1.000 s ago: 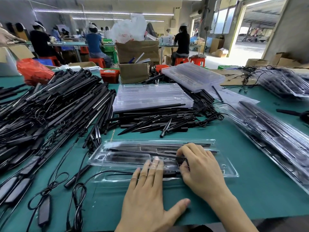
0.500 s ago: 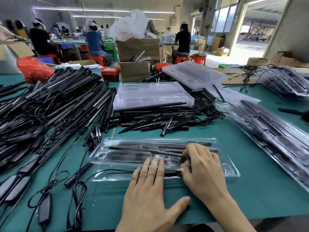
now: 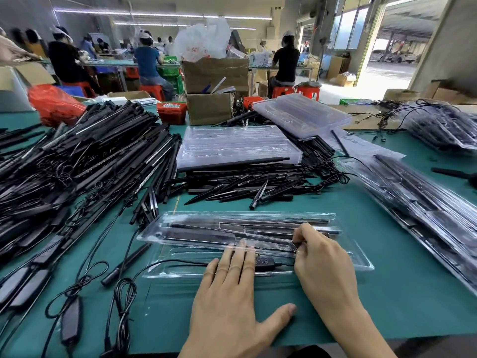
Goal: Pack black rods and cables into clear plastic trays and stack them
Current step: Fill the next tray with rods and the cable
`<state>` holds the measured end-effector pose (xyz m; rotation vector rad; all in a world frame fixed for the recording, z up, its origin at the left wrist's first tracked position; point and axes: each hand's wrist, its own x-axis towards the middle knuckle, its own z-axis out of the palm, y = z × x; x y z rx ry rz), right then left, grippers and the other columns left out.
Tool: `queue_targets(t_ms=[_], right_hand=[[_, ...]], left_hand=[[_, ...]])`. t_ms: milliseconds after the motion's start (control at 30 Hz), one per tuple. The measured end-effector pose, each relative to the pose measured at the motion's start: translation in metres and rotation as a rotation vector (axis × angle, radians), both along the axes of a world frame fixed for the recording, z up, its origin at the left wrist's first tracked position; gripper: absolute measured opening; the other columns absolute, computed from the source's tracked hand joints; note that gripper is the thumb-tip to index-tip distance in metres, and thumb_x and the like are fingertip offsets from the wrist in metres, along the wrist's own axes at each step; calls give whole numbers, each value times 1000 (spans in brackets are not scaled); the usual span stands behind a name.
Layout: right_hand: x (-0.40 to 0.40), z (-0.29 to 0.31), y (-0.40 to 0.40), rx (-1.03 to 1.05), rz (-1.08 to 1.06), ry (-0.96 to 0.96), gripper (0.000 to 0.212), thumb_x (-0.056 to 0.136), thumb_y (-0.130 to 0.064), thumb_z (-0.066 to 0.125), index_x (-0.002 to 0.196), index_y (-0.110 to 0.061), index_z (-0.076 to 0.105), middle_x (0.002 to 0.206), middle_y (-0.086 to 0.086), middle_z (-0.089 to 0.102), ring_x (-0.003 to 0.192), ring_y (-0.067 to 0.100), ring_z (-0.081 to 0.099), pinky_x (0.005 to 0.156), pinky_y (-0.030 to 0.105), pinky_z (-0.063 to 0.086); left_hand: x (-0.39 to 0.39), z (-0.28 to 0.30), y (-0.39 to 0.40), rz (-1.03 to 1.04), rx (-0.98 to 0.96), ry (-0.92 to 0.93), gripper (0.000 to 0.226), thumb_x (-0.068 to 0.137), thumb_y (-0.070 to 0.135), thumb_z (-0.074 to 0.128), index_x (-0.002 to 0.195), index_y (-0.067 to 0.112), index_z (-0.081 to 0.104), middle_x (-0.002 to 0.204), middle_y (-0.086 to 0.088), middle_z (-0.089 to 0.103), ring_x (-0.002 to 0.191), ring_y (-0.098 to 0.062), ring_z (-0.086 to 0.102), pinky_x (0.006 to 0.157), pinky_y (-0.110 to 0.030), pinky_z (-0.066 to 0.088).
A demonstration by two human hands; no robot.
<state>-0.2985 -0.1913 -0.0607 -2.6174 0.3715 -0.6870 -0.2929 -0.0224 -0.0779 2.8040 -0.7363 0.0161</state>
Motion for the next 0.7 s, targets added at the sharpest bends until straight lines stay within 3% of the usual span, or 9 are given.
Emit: queue_targets(t_ms=[67, 100, 167, 200, 367, 467, 533, 600, 700], right_hand=[[-1, 1, 1, -19, 5, -14, 25, 74, 12, 62, 76, -12, 55, 62, -1, 60, 56, 26, 51, 49, 26, 25], [-2, 2, 3, -29, 11, -23, 28, 70, 15, 63, 72, -11, 54, 59, -2, 57, 54, 25, 47, 49, 21, 21], [-3, 3, 4, -36, 33, -22, 32, 67, 17, 62, 69, -12, 49, 60, -3, 53, 55, 25, 44, 52, 19, 20], [-3, 3, 4, -40, 47, -14, 35, 67, 17, 61, 70, -13, 45, 62, -4, 50, 57, 25, 42, 53, 23, 23], [0, 1, 4, -69, 37, 19, 36, 72, 16, 55, 79, -17, 41, 75, -3, 51, 67, 25, 42, 65, 36, 32], [0, 0, 3, -49, 3, 40, 34, 73, 15, 54, 82, -16, 45, 81, -1, 55, 70, 25, 46, 66, 36, 33], [0, 1, 0, -36, -6, 64, 32, 74, 14, 52, 85, -16, 46, 84, -1, 55, 72, 25, 47, 64, 35, 30], [1, 1, -2, -29, 6, 96, 32, 75, 13, 49, 85, -17, 44, 83, -2, 53, 71, 24, 47, 62, 34, 27], [1, 0, -5, -8, 17, 114, 32, 73, 14, 47, 81, -17, 41, 78, -3, 51, 69, 26, 45, 56, 36, 25]], left_hand=[[0, 1, 0, 9, -21, -41, 116, 66, 97, 3, 159, 30, -11, 166, 12, -15, 150, -11, -23, 114, -33, -22], [0, 7, 1, 5, 24, -32, 115, 70, 95, 10, 161, 26, 11, 168, 7, 7, 154, -15, 1, 117, -33, -8], [-5, 9, 4, -24, 47, 59, 104, 76, 91, 24, 142, 17, 57, 147, 1, 53, 136, -19, 51, 107, -35, 23], [-6, 9, 2, -36, 46, 27, 100, 77, 89, 28, 134, 15, 64, 139, 1, 61, 127, -19, 59, 102, -36, 28], [-5, 9, 3, 20, 60, -48, 101, 84, 87, 14, 137, 17, 62, 142, 3, 59, 131, -18, 56, 103, -35, 27], [-2, 8, 0, -19, 38, -63, 110, 74, 93, -1, 160, 28, 20, 166, 8, 18, 154, -13, 9, 116, -29, -2], [-1, 6, 0, -55, -12, -133, 110, 72, 95, -1, 161, 31, 8, 168, 11, 5, 153, -11, -6, 115, -29, -10], [-1, 8, 0, -37, 42, -85, 108, 74, 94, 11, 159, 28, 21, 166, 9, 18, 153, -13, 6, 116, -29, -1], [-5, 9, 2, -29, 26, -36, 98, 76, 89, 30, 135, 19, 64, 141, 3, 59, 130, -17, 56, 101, -35, 29]])
